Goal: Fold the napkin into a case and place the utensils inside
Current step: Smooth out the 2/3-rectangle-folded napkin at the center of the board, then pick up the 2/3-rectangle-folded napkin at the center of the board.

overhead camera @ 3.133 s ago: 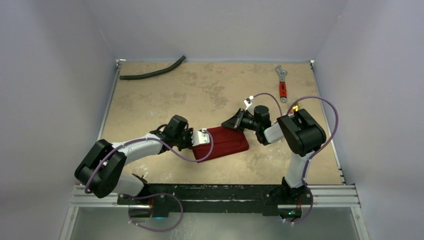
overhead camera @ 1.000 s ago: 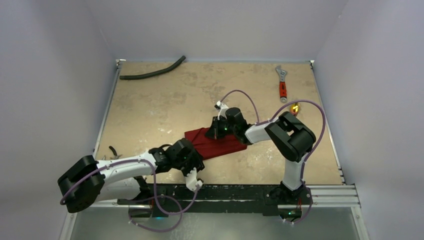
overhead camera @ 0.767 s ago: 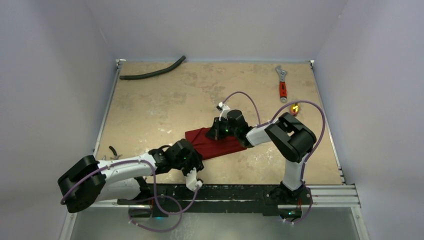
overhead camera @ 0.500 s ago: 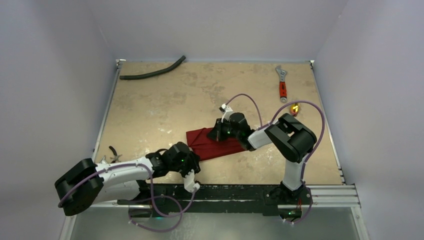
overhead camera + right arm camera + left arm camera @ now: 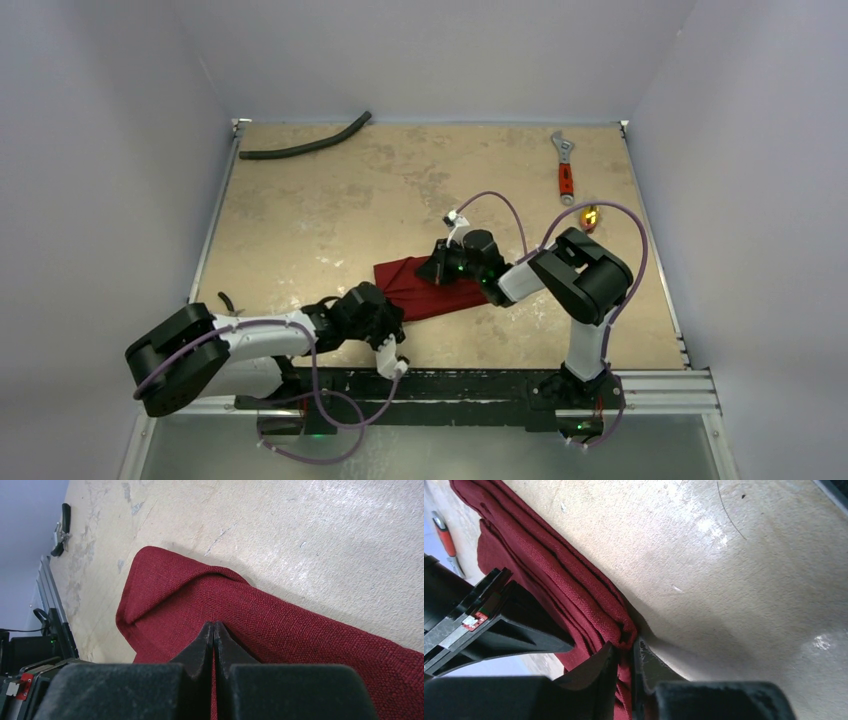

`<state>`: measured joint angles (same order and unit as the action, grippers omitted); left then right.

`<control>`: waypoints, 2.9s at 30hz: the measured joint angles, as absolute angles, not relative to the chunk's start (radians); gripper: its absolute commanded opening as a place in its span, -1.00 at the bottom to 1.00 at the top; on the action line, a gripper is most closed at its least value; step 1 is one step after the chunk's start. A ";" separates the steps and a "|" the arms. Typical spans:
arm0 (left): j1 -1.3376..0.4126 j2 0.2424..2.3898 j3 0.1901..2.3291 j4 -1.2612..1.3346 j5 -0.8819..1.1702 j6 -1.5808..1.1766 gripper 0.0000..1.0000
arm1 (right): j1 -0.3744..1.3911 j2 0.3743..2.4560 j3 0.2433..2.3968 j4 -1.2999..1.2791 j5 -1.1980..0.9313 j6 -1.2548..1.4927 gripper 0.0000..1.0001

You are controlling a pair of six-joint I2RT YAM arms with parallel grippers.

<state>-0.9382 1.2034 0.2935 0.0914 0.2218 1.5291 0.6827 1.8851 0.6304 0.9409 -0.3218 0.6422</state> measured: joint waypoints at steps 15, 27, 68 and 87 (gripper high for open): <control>-0.915 1.235 0.386 0.063 0.211 1.292 -1.00 | 0.687 1.891 0.607 0.991 -0.308 0.651 -0.77; -0.778 1.318 0.557 -0.178 0.397 1.245 -1.00 | 0.688 1.724 0.416 1.114 -0.340 0.545 0.00; -0.699 1.362 0.651 -0.281 0.535 1.126 -1.00 | 1.065 1.965 0.285 1.613 -0.039 -0.178 0.30; -0.675 1.356 0.651 -0.331 0.543 1.137 -1.00 | 1.097 2.021 0.319 1.647 0.040 -0.188 -0.24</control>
